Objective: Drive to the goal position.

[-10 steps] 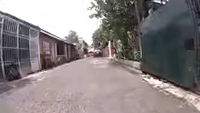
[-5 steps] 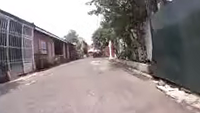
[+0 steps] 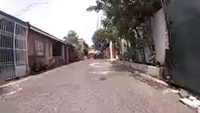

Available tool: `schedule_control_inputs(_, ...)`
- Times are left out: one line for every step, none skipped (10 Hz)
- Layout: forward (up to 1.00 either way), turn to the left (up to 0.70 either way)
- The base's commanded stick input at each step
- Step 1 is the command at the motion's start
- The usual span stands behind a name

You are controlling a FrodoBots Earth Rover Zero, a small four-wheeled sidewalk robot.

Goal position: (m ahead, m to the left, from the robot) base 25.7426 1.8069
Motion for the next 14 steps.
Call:
schedule_control_inputs(1.00,0.00)
schedule_control_inputs(1.00,0.00)
schedule_control_inputs(1.00,0.00)
schedule_control_inputs(1.00,0.00)
schedule_control_inputs(1.00,0.00)
schedule_control_inputs(1.00,0.00)
schedule_control_inputs(1.00,0.00)
schedule_control_inputs(1.00,0.00)
schedule_control_inputs(1.00,0.00)
schedule_control_inputs(1.00,0.00)
schedule_control_inputs(1.00,0.00)
schedule_control_inputs(1.00,0.00)
schedule_control_inputs(1.00,0.00)
schedule_control_inputs(1.00,0.00)
